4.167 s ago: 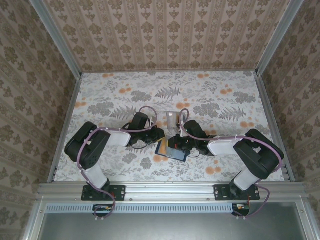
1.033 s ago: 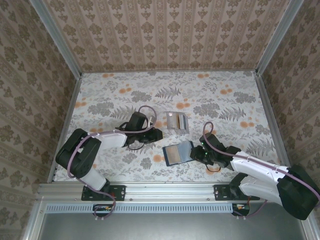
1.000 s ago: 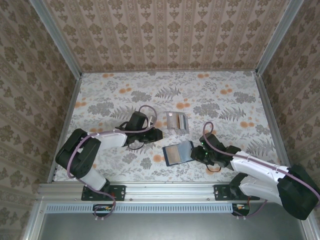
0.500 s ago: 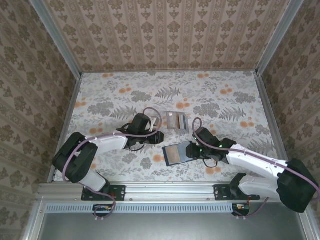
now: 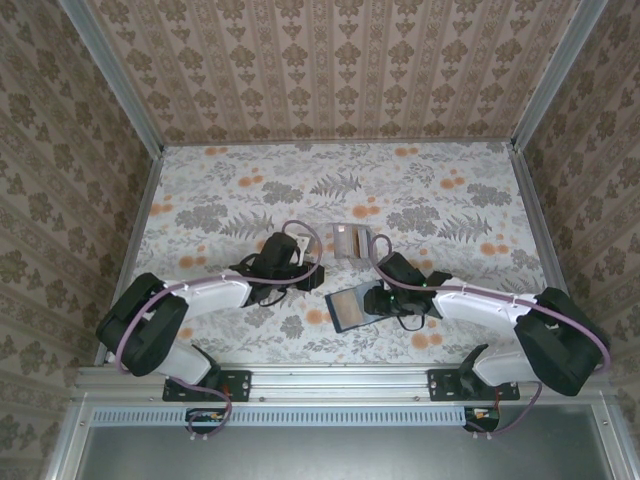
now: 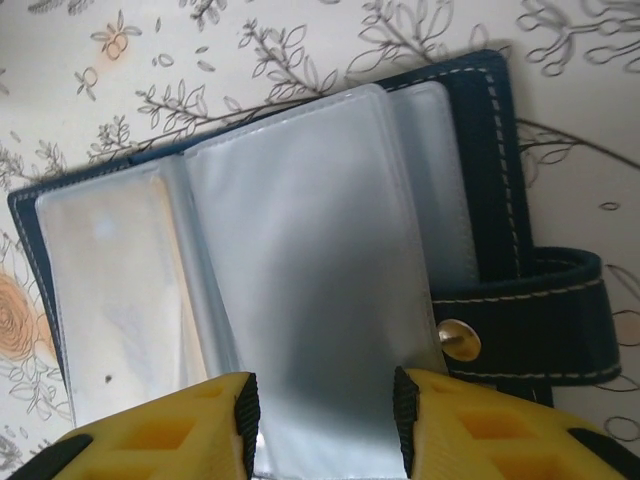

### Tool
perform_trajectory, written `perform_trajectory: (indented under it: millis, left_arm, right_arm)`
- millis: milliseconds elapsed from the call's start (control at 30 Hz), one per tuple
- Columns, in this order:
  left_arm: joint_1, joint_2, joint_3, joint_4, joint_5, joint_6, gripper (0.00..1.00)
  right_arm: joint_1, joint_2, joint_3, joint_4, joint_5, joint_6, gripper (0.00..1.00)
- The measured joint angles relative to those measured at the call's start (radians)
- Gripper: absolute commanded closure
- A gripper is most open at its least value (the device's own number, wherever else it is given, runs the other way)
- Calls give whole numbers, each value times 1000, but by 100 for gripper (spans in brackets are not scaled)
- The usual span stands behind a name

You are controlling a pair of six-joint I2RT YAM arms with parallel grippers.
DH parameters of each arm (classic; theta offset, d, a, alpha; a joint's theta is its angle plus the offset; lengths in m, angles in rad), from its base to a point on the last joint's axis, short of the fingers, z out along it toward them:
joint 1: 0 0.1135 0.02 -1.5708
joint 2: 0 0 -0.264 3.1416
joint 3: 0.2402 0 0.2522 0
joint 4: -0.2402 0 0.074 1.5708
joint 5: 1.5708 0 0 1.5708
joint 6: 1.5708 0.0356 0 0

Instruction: Put the credit cards into the card holder

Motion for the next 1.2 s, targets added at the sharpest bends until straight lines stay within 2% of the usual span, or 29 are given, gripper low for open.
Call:
perform_trajectory:
  millis: [100,200,233,300,400,433,467,500,667,800,1033,1200]
  left_arm:
    - [-6,-3,-14,16,-15,0,67]
    - [-10,-34,-34,31,-42,4,65]
    - [-10,-52,-40,32,-57,8,62]
    - [-10,-90,-44,27,-90,12,52]
    - [7,-154,-42,13,-145,-11,39]
    - [19,-172,-36,-2,-165,-21,34]
    - [33,-185,-28,-25,-187,-31,30]
    - [54,-196,-14,-60,-218,-51,21]
    - [204,-225,49,-239,-340,-164,0]
    - [276,-275,49,-327,-422,-215,0]
    - [277,-310,68,-411,-514,-204,0]
    - [277,-300,108,-442,-536,-173,0]
  right_arm:
    - [-5,-58,0,-16,24,2,54]
    - [-14,-177,0,-20,61,-15,43]
    - [-19,-212,3,-18,76,-28,37]
    - [-42,-239,26,-20,98,-59,33]
    - [-84,-174,135,-47,111,-127,26]
    - [-92,-138,182,-51,119,-148,20]
    - [-95,-105,222,-58,127,-161,8]
    - [-97,-60,277,-71,140,-182,1]
    - [-102,130,472,-111,209,-237,0]
    - [-108,234,543,-159,232,-262,0]
    - [-100,394,658,-212,259,-287,0]
    - [-87,459,695,-243,298,-317,0]
